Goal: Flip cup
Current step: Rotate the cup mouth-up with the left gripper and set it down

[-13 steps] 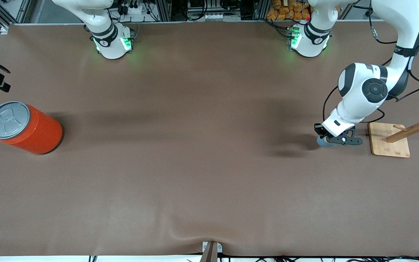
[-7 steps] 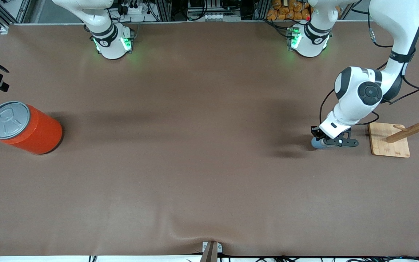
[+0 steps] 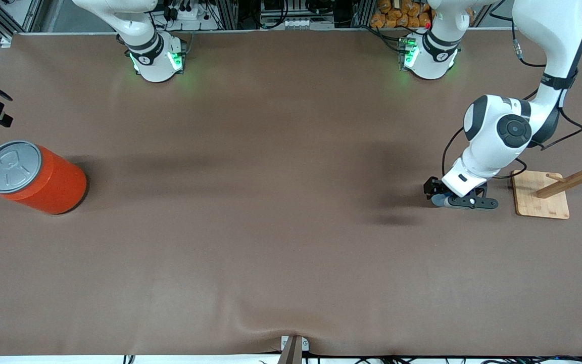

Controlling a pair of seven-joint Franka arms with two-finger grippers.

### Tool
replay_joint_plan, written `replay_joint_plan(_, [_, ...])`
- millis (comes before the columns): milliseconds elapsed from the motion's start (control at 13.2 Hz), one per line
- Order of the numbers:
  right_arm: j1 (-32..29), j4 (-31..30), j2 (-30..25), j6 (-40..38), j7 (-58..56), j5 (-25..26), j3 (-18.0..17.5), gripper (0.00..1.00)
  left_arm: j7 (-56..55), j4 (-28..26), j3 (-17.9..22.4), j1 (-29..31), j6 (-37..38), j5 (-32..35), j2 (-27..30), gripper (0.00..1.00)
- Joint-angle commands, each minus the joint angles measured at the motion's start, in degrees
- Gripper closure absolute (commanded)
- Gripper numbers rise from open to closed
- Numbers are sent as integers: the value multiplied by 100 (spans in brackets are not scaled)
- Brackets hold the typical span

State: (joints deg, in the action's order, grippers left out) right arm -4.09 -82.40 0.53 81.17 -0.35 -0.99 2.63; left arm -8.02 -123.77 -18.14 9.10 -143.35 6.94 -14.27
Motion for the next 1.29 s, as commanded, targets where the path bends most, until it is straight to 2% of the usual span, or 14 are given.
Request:
replay_joint_plan(0, [-92,75,-17,-83,-79,-50,-69,0,-165,649,-268,39,1076,79,179,0])
replay_joint_plan(303, [-57,75,-17,-83,-79,20,-113,0,-148,1871,-296,48,2573,70,144,0])
replay_joint_plan(454, [-74,75,-17,-92,-79,11,-96,0,-148,2171,-296,48,2882,70,153,0])
replay_joint_plan(757, [-101,75,-17,-215,-88,20,-78,0,-86,2419,-217,31,3067,-53,214,0])
replay_joint_plan(833, [-101,67,-9,-215,-88,37,-69,0,-77,2419,-34,-135,3189,-61,354,0])
replay_joint_plan(984, [-119,75,9,-189,-79,29,-78,0,-69,2489,624,-697,3453,-61,609,0])
replay_joint_plan(1211, [-83,66,44,-180,-70,2,-87,0,-51,2944,838,-752,3910,-61,689,0])
